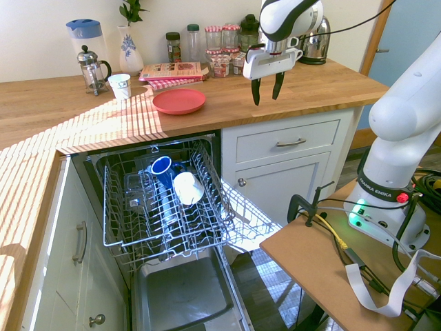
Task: Put the plate in the dishwasher
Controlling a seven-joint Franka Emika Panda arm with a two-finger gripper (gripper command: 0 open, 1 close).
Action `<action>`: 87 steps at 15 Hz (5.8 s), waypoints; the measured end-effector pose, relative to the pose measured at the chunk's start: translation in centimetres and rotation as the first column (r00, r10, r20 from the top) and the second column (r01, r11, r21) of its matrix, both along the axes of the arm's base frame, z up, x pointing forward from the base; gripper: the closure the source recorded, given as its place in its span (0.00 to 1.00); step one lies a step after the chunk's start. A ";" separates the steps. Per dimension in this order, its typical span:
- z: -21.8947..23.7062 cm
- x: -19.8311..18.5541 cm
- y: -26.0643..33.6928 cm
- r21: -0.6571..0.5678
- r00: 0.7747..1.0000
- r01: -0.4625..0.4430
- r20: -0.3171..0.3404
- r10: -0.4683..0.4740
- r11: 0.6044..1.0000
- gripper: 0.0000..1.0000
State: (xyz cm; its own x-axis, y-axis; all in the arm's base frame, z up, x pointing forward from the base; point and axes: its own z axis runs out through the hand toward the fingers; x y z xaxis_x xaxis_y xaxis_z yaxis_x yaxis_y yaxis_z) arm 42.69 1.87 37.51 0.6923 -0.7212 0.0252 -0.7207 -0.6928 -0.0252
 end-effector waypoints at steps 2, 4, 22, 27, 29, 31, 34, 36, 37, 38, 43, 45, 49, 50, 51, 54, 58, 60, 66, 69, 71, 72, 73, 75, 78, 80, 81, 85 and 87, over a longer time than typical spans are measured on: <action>0.0 0.1 0.0 0.009 1.000 0.008 0.003 -0.008 1.000 0.00; 1.1 1.3 0.0 0.037 0.997 0.025 0.070 -0.027 0.999 0.00; -2.5 26.0 9.2 0.301 0.980 -0.197 0.038 0.195 0.933 0.00; -3.4 27.2 10.9 0.301 0.976 -0.218 0.045 0.214 0.928 1.00; -3.3 27.7 11.2 0.303 0.975 -0.220 0.043 0.217 0.927 1.00; -3.4 27.9 11.1 0.304 0.975 -0.219 0.039 0.217 0.927 1.00; -3.6 28.1 10.8 0.303 0.976 -0.216 0.031 0.217 0.928 1.00; -3.7 28.2 10.5 0.300 0.977 -0.212 0.030 0.213 0.930 1.00; -3.7 28.2 10.4 0.299 0.977 -0.211 0.029 0.212 0.931 1.00; -3.8 28.2 10.4 0.299 0.977 -0.210 0.028 0.212 0.931 1.00; -4.2 28.1 10.3 0.296 0.977 -0.210 0.021 0.214 0.932 1.00; -4.3 28.0 10.3 0.296 0.977 -0.209 0.018 0.214 0.932 1.00; -4.5 28.0 10.4 0.297 0.976 -0.210 0.015 0.216 0.932 1.00; -4.4 27.9 10.5 0.297 0.976 -0.213 0.017 0.218 0.931 1.00; -4.2 27.9 10.5 0.296 0.975 -0.217 0.020 0.221 0.930 1.00; -2.7 27.8 11.2 0.233 0.964 -0.266 0.040 0.264 0.935 1.00; 4.3 25.8 19.8 0.073 0.918 -0.394 0.079 0.389 0.916 1.00; 5.6 23.7 26.1 -0.025 0.884 -0.461 0.069 0.462 0.887 1.00; 4.9 7.1 46.3 -0.378 0.743 -0.608 0.039 0.668 0.698 1.00; 1.1 -2.1 53.3 -0.541 0.650 -0.639 0.002 0.760 0.547 1.00; -4.5 -3.0 54.0 -0.637 0.603 -0.637 -0.061 0.795 0.434 1.00; -7.5 -2.4 53.8 -0.679 0.585 -0.631 -0.097 0.805 0.376 1.00; -10.0 -1.8 53.4 -0.715 0.570 -0.622 -0.135 0.810 0.319 1.00; -13.6 -2.2 53.7 -0.737 0.549 -0.624 -0.178 0.816 0.260 1.00; -15.7 -4.0 56.3 -0.721 0.524 -0.647 -0.183 0.832 0.249 1.00; -17.8 -4.6 57.6 -0.699 0.526 -0.667 -0.195 0.828 0.260 0.00; -19.1 -4.7 58.0 -0.687 0.530 -0.677 -0.208 0.822 0.263 0.00; -19.8 -2.9 58.5 -0.602 0.534 -0.743 -0.268 0.802 0.294 0.00; -19.5 -2.3 58.8 -0.502 0.518 -0.800 -0.304 0.799 0.328 0.00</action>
State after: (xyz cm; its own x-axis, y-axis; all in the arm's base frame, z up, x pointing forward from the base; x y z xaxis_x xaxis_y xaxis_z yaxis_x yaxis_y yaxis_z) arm 40.37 60.65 18.01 0.9284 0.3295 0.1720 0.1884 -0.8161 0.5464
